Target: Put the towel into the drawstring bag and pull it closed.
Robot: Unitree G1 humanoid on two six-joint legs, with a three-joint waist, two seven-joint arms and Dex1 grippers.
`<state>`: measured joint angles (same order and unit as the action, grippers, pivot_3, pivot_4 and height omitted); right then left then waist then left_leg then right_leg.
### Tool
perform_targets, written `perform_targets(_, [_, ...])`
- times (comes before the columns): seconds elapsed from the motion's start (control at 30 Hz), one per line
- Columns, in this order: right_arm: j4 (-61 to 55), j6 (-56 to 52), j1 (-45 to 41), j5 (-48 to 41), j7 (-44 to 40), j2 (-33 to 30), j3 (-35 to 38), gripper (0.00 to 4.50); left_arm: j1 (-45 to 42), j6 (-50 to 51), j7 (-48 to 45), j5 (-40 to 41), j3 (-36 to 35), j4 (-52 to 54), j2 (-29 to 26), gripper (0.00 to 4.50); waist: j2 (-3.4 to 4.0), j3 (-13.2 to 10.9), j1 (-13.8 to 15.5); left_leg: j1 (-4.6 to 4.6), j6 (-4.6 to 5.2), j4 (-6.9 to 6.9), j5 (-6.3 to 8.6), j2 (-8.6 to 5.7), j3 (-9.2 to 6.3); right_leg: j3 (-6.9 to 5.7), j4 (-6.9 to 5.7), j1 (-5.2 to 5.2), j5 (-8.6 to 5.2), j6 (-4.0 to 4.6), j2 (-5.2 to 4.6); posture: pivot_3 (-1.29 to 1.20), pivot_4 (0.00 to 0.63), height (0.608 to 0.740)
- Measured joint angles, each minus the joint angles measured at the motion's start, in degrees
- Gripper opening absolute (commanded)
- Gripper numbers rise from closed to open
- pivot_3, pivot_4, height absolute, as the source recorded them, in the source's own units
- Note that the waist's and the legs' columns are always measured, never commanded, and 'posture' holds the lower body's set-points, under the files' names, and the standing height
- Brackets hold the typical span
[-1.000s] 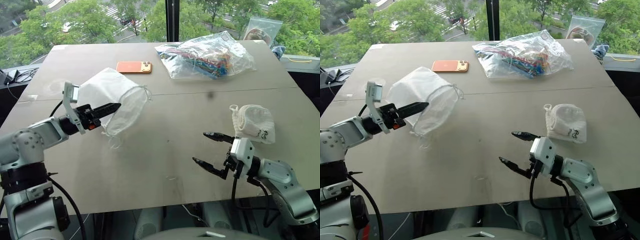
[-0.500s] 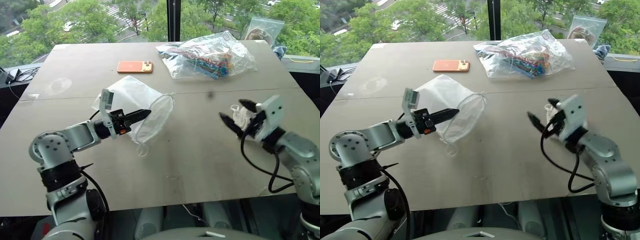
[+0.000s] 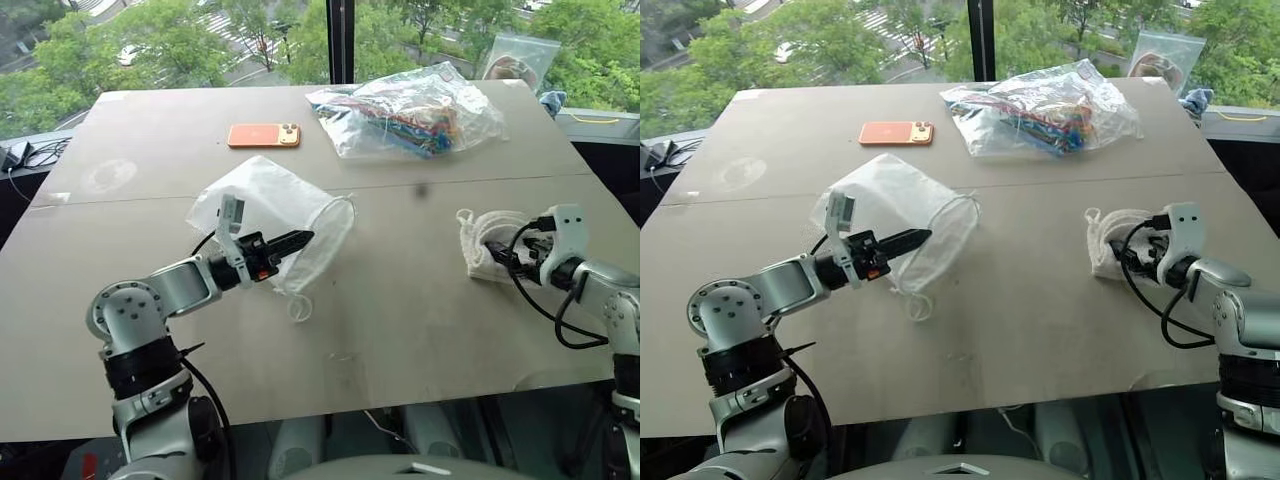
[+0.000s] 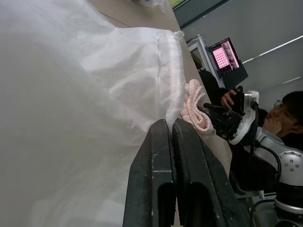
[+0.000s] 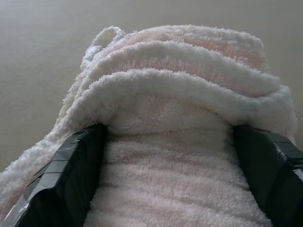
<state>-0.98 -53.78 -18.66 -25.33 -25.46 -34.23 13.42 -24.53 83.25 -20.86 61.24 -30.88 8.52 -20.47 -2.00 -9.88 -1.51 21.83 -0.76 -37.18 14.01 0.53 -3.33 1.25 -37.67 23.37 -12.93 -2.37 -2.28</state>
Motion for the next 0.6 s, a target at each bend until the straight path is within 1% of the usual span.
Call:
perform_targets(0.07, [4.9,1.7,-2.2,1.2,-2.1,0.0,-1.7,4.50,0.3,-0.3,0.1,0.4,0.0,0.1,-0.1,0.05,-0.47,0.3,-0.5,-0.10,0.00,-0.01,0.00,0.04,-0.01,-0.02,0.03,-0.10,-0.15,0.11,0.03,0.00,0.150,0.740])
perform_targets(0.13, [9.4,3.6,-4.3,2.7,-4.4,0.0,-3.5,4.50,0.6,-0.9,0.2,0.9,0.1,0.5,-0.1,0.05,-0.95,0.6,-1.0,-0.30,0.00,-0.05,0.00,0.09,-0.01,-0.01,0.07,-0.33,-0.23,0.03,0.06,0.00,0.150,0.740])
perform_targets(0.17, [11.5,4.8,-5.2,3.7,-5.4,0.0,-4.5,3.95,0.7,-1.2,0.3,1.0,0.1,0.7,-0.1,0.00,-1.08,0.7,-1.1,-0.48,0.00,-0.05,0.00,0.10,0.00,-0.01,0.10,-0.50,-0.24,0.02,0.07,0.00,0.150,0.740])
perform_targets(0.2, [13.1,5.9,-5.7,4.8,-6.1,-0.1,-5.6,3.65,1.0,-1.4,0.5,1.2,0.1,0.9,-0.1,0.00,-1.15,0.7,-1.1,-0.82,0.00,-0.03,0.01,0.12,0.01,0.00,0.18,-0.83,-0.26,0.00,0.08,0.00,0.150,0.740])
perform_targets(0.23, [14.5,7.3,-6.2,6.1,-6.9,-0.4,-6.6,3.17,1.3,-1.6,0.6,1.5,0.1,1.1,-0.1,0.00,-1.23,0.8,-1.1,-1.12,-0.01,-0.02,0.02,0.14,0.00,-0.01,0.23,-1.10,-0.27,-0.01,0.08,0.00,0.150,0.740])
perform_targets(0.27, [15.6,8.4,-6.6,7.1,-7.5,-0.5,-7.3,2.84,1.5,-1.8,0.7,1.7,0.1,1.2,-0.2,0.00,-1.24,0.8,-1.1,-1.23,-0.01,-0.01,0.02,0.16,-0.05,-0.05,0.31,-1.24,-0.28,-0.01,0.09,0.00,0.150,0.740])
perform_targets(0.3, [16.5,9.7,-7.0,8.0,-8.3,-0.3,-8.1,2.30,2.2,-2.3,0.9,2.0,0.1,1.6,-0.5,0.00,-1.27,0.8,-1.2,-1.24,-0.02,-0.01,0.03,0.27,-0.06,-0.06,0.42,-1.27,-0.28,-0.01,0.17,0.00,0.150,0.740])
perform_targets(0.33, [17.0,10.6,-7.1,8.6,-8.9,-0.2,-8.3,1.98,2.5,-2.4,1.0,2.0,0.1,1.7,-0.6,0.00,-1.27,0.8,-1.1,-1.22,-0.02,-0.01,0.03,0.34,-0.07,-0.07,0.48,-1.27,-0.28,-0.01,0.23,0.00,0.150,0.740])
perform_targets(0.47, [16.5,14.7,-6.4,10.2,-9.5,0.7,-8.7,0.16,3.0,-2.9,1.4,2.7,0.1,2.1,-0.7,0.00,-1.29,0.8,-1.1,-1.19,-0.04,0.04,0.03,0.46,-0.04,-0.07,0.55,-1.27,-0.27,-0.01,0.34,0.00,0.150,0.740])
perform_targets(0.5, [15.7,15.7,-5.8,10.5,-9.5,1.0,-8.7,0.03,3.1,-3.2,1.4,3.1,0.1,2.2,-0.8,0.00,-1.29,0.8,-1.2,-1.19,-0.07,0.05,0.05,0.47,-0.03,-0.05,0.56,-1.27,-0.27,0.00,0.35,0.00,0.150,0.740])
perform_targets(0.6, [11.3,18.9,-2.0,10.4,-8.5,2.7,-6.2,0.03,4.2,-4.0,1.4,3.4,0.4,2.2,-1.4,0.00,-1.08,0.7,-1.1,-1.15,-0.21,0.11,0.13,0.48,-0.01,-0.02,0.57,-1.21,-0.27,0.00,0.36,0.00,0.150,0.740])
